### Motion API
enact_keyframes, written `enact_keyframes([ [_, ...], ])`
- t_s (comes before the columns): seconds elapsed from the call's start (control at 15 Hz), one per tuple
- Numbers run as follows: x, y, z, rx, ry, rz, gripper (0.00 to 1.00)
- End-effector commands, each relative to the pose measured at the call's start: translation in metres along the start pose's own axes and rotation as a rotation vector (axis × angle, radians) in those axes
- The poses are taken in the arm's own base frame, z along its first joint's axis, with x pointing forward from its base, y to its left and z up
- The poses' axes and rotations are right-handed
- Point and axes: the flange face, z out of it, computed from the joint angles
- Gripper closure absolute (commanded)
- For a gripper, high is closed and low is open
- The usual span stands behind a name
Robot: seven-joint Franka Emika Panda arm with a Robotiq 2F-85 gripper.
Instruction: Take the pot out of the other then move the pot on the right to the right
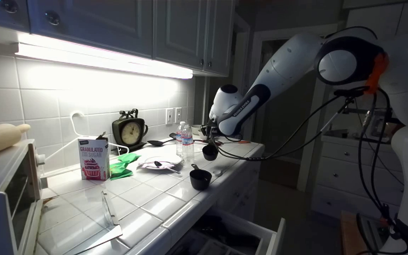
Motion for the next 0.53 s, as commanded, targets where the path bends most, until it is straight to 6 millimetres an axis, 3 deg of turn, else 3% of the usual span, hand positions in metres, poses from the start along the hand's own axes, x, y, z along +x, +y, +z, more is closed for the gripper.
enact_keyframes([
  [0.0, -0.0040, 0.0068, -0.0109, -0.011, 0.021, 0.004, 0.94],
  [0.47, -0.0045, 0.0121, -0.0172, -0.026, 0.076, 0.009, 0.94],
])
